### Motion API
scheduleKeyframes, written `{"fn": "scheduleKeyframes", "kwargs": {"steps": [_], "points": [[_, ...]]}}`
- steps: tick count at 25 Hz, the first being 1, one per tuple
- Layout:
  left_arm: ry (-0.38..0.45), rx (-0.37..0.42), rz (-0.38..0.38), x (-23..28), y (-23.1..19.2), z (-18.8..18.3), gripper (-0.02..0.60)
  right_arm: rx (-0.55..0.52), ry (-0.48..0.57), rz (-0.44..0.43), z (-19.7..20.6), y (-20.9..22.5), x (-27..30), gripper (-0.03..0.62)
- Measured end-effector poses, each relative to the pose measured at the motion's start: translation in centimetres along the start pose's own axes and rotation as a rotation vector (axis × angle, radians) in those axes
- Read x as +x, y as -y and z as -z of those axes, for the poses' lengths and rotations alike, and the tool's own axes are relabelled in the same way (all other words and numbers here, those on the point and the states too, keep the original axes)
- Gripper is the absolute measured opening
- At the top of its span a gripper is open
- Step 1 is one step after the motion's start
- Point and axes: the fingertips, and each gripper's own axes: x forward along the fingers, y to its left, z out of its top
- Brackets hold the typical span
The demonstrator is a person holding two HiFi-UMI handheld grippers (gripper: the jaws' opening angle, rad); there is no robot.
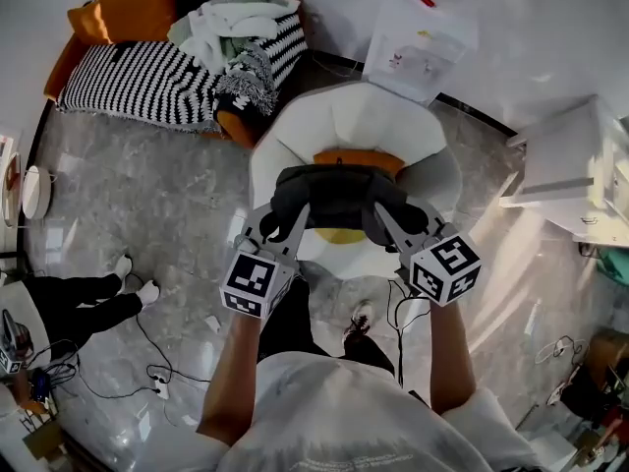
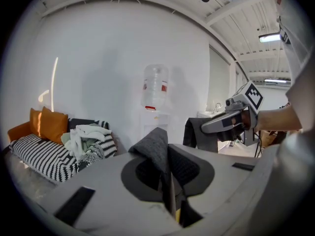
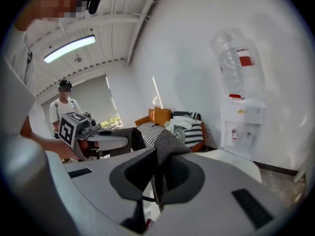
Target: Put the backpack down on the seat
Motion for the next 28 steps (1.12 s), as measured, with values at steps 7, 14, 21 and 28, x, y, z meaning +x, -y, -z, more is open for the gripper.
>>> {"fn": "scheduleKeyframes", "kwargs": {"steps": [7, 14, 21, 28], "points": [[-0.038, -0.036, 0.011, 2.7, -2.4, 2.7, 0.046, 0.021, -0.053, 0.023, 2.0, 2.1, 3.3, 0.031], [-0.064, -0.079, 0.011, 6.4, -4.5, 5.6, 0.048, 0.09, -0.086, 0.047, 4.1, 4.7, 6.7, 0.031], [-0.111, -0.116, 0.035, 9.6, -6.3, 8.9, 0.048, 0.127, -0.142, 0.067, 6.7, 7.5, 9.9, 0.031], [-0.124, -0.145, 0.047, 11.3, -7.2, 10.6, 0.048, 0.154, -0.165, 0.086, 8.2, 8.8, 11.6, 0.031]]}}
